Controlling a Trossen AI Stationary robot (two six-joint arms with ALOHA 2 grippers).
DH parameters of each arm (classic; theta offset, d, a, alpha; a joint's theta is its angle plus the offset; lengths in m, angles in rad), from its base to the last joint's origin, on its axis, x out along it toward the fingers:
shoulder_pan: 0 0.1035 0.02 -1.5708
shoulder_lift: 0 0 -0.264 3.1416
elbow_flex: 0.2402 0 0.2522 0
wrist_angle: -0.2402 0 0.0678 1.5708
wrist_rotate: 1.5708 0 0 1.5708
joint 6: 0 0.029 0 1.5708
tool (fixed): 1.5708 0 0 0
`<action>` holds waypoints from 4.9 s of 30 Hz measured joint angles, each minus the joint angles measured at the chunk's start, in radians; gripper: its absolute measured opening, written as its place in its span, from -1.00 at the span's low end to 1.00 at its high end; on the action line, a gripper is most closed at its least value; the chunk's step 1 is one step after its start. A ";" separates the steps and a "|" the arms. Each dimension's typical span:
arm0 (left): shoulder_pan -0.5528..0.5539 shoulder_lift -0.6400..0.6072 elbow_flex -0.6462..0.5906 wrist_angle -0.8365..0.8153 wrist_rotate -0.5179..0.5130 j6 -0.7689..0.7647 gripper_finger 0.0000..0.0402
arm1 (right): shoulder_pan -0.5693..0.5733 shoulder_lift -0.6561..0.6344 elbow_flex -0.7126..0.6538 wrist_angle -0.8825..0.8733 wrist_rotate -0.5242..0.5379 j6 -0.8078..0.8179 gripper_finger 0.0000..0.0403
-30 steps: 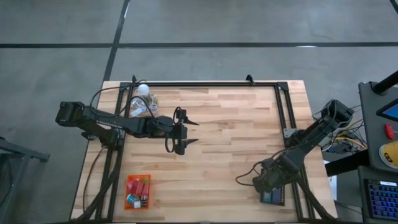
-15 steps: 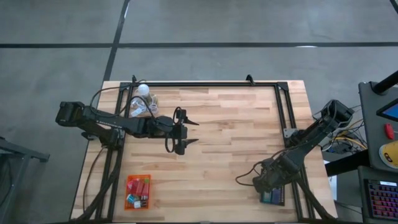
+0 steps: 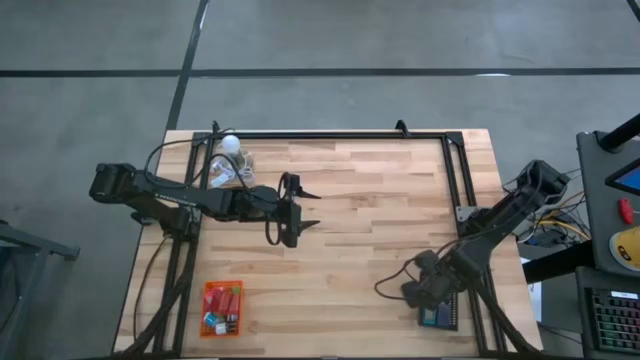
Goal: Pick & Place Office items
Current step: Return to home position
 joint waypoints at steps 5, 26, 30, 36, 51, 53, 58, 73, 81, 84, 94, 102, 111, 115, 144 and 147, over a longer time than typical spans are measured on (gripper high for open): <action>0.000 -0.007 0.000 0.013 0.000 -0.110 0.54 | -0.003 -0.005 0.082 0.000 0.232 -0.084 0.34; -0.019 -0.527 0.000 -0.320 0.012 -0.188 0.54 | -0.002 -0.003 0.425 0.021 0.863 -0.889 0.33; -0.019 -0.564 0.000 -0.329 0.011 -0.180 0.54 | -0.002 -0.003 0.436 0.025 0.864 -0.936 0.31; -0.019 -0.545 0.000 -0.331 0.011 -0.176 0.54 | -0.002 -0.003 0.433 0.059 0.884 -0.966 0.27; -0.026 -0.690 -0.146 -0.214 0.130 -0.238 0.54 | -0.026 -0.005 0.363 0.300 0.987 -1.354 0.33; -0.028 -0.756 -0.222 -0.128 0.158 -0.238 0.54 | -0.026 -0.005 0.321 0.387 0.982 -1.408 0.32; -0.027 -0.900 -0.395 -0.011 0.063 -0.248 0.54 | -0.034 -0.041 0.218 0.625 0.854 -1.605 0.29; -0.027 -1.064 -0.643 0.105 0.058 -0.288 0.54 | -0.196 -0.348 -0.376 1.268 0.604 -1.818 0.31; -0.027 -1.140 -0.684 0.099 -0.041 -0.258 0.54 | -0.223 -0.551 -0.741 1.700 0.462 -1.835 0.32; -0.027 -1.179 -0.705 0.094 -0.080 -0.258 0.54 | -0.223 -0.612 -0.843 1.736 0.506 -1.764 0.29; -0.026 -1.314 -0.790 0.018 -0.208 -0.278 0.54 | -0.223 -0.789 -0.912 1.688 0.610 -1.824 0.27; -0.026 -1.383 -0.789 -0.126 -0.385 -0.310 0.54 | -0.222 -1.013 -0.911 1.375 0.529 -1.719 0.32; -0.026 -1.383 -0.745 -0.216 -0.241 -0.318 0.54 | -0.222 -1.255 -0.912 1.110 0.672 -1.741 0.30; -0.026 -1.382 -0.708 -0.339 -0.204 -0.364 0.54 | -0.222 -1.337 -0.912 1.040 0.669 -1.748 0.28; -0.027 -1.372 -0.710 -0.423 -0.041 -0.456 0.54 | -0.216 -1.416 -0.894 0.955 0.676 -1.821 0.27; -0.027 -1.367 -0.710 -0.423 -0.040 -0.455 0.54 | -0.216 -1.415 -0.894 0.942 0.677 -1.832 0.26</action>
